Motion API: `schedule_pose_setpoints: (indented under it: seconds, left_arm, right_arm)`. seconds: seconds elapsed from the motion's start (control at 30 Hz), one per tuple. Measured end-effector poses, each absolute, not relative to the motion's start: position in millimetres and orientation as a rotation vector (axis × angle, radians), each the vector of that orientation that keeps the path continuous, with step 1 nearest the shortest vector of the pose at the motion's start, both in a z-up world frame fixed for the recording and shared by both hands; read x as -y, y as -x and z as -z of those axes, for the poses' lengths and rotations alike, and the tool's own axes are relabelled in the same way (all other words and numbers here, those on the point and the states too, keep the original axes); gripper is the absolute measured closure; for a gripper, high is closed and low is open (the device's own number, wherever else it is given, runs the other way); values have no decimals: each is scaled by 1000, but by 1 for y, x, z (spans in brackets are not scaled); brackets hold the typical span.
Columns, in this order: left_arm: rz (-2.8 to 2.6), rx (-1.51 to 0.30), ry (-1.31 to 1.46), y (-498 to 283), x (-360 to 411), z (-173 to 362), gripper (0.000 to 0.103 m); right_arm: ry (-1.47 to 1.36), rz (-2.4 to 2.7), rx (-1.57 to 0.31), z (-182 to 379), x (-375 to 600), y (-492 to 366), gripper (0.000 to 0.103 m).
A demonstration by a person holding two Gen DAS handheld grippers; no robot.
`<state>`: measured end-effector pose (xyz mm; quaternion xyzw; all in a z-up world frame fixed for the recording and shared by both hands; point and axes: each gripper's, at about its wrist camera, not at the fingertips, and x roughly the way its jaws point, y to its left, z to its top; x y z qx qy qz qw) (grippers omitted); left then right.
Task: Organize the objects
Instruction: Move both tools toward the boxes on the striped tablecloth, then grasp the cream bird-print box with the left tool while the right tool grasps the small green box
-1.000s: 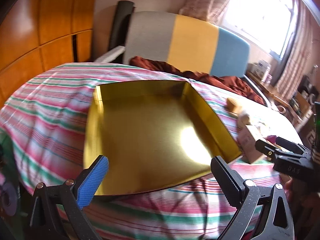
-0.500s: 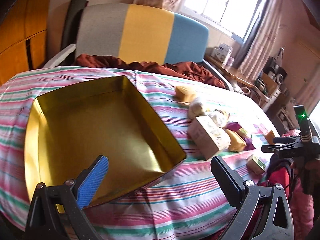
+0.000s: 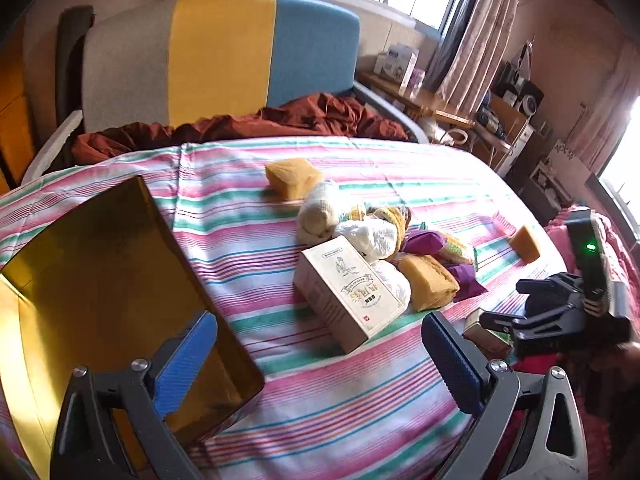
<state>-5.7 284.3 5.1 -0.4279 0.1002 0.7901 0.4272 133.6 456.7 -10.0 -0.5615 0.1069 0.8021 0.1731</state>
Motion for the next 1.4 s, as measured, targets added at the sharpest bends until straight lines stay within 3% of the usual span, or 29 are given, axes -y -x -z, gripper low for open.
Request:
schedule_pose_setpoints:
  seconds: [0.3, 0.37, 0.5, 0.67, 0.8, 0.93, 1.07, 1.4]
  left_arm:
    - [-1938, -294, 1231, 30, -357, 31, 0]
    - [-1950, -332, 1246, 33, -371, 38, 0]
    - [-1954, -359, 1305, 42, -386, 54, 0]
    - [-1931, -303, 1415, 49, -386, 74, 18]
    - [-1903, -207, 1447, 51, -374, 81, 18]
    - [-1878, -177, 1442, 49, -367, 79, 26]
    - [-1876, -214, 1412, 41, -362, 73, 33]
    - [-1865, -324, 1333, 21, -354, 65, 40]
  right_arm:
    - [1566, -2330, -388, 9, -459, -137, 7]
    - [1568, -2337, -395, 9, -459, -138, 13]
    - [1565, -2355, -421, 10, -460, -138, 14]
    - [1571, -2367, -436, 10, -461, -137, 14]
    - [1584, -2365, -441, 11, -462, -136, 15]
    - [1644, -2342, -395, 15, -459, -131, 16]
    - [1725, -2295, -352, 23, -457, -123, 25]
    - [1950, -2171, -116, 40, -445, -107, 24]
